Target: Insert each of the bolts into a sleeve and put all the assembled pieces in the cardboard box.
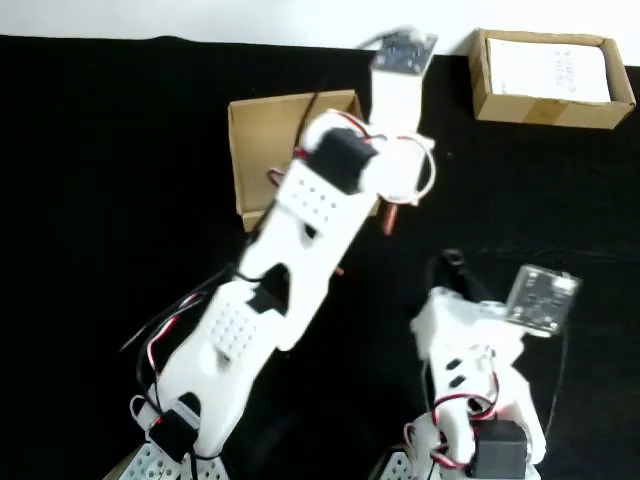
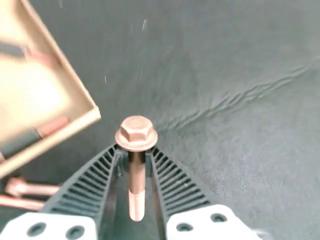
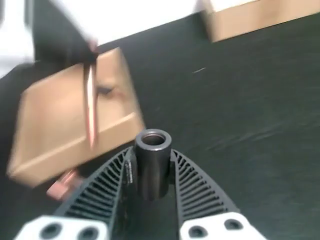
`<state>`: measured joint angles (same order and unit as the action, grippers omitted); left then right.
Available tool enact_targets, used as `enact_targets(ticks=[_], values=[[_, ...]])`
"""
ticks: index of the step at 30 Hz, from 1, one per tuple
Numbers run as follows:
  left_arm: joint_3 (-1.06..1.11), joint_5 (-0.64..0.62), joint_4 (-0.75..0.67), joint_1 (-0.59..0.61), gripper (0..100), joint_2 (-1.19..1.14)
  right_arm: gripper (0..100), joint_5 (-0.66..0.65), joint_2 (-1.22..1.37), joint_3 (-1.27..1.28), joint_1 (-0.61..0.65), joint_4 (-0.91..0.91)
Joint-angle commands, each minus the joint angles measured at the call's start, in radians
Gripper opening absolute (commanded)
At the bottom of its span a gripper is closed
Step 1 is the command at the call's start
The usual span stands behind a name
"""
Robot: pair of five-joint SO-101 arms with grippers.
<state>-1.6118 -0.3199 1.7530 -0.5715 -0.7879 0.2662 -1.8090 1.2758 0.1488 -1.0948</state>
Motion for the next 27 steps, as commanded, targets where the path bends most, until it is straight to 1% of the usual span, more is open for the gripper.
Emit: enact_targets(ticks=[1, 5, 10, 13, 15, 17, 20, 24, 27], values=[[-0.047, 0.109, 0.008, 0.001, 1, 0.214, 0.7, -0.060, -0.008, -0.059, 0.104, -0.041], [-0.042, 0.155, 0.009, 0.004, 1, 0.351, 0.7, -0.075, -0.015, -0.079, 0.150, -0.058], [-0.038, 0.155, 0.015, -0.001, 1, 0.483, 0.7, -0.075, -0.008, -0.120, 0.239, -0.077], [-0.036, 0.155, 0.017, -0.005, 1, 0.558, 0.7, -0.075, -0.007, -0.120, 0.252, -0.079], [0.008, 0.158, 0.018, -0.005, 1, 0.611, 0.7, -0.075, -0.007, -0.120, 0.252, -0.079], [0.102, 0.226, 0.018, -0.005, 1, 0.697, 0.7, -0.075, -0.007, -0.122, 0.252, -0.079], [0.343, 0.293, 0.017, -0.005, 1, 0.875, 0.7, -0.075, -0.007, -0.128, 0.252, -0.079], [0.705, 0.305, 0.009, -0.022, 1, 1.116, 0.7, -0.075, -0.007, -0.130, 0.252, -0.079], [0.914, 0.301, -0.002, -0.038, 1, 1.236, 0.7, -0.075, -0.007, -0.124, 0.252, -0.077]])
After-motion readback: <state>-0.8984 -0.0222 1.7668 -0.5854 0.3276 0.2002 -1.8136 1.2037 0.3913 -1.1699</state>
